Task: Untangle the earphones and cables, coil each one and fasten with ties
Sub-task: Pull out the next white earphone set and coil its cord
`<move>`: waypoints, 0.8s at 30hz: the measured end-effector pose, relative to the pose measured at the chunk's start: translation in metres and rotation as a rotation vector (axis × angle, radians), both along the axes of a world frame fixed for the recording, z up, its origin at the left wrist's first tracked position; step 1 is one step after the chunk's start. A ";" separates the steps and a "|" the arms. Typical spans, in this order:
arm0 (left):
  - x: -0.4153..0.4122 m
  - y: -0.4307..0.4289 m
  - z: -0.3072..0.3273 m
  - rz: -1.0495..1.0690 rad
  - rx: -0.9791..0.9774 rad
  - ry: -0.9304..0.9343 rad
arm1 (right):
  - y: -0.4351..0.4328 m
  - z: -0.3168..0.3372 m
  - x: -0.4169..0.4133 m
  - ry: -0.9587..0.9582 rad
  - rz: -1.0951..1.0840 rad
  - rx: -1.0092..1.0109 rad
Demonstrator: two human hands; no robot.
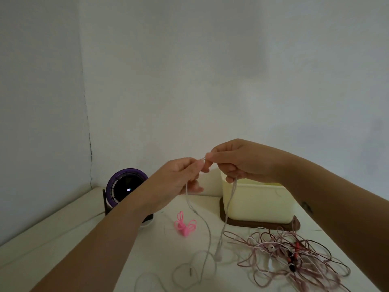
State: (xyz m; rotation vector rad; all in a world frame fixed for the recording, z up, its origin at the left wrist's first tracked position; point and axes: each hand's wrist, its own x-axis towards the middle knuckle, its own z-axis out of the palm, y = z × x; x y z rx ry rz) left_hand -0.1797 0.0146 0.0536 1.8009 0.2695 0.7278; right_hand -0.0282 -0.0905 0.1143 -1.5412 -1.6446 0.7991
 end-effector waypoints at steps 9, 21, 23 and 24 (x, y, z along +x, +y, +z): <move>-0.010 0.038 -0.001 0.448 0.206 0.112 | -0.012 -0.011 0.011 0.091 0.036 -0.211; 0.007 -0.006 -0.003 0.435 0.123 -0.054 | 0.000 -0.032 0.003 0.432 -0.012 0.141; 0.007 -0.018 0.000 0.260 0.000 0.041 | 0.001 -0.032 0.004 0.338 -0.047 0.208; 0.008 -0.023 0.001 0.166 -0.054 0.090 | 0.000 -0.031 0.004 0.298 -0.056 0.233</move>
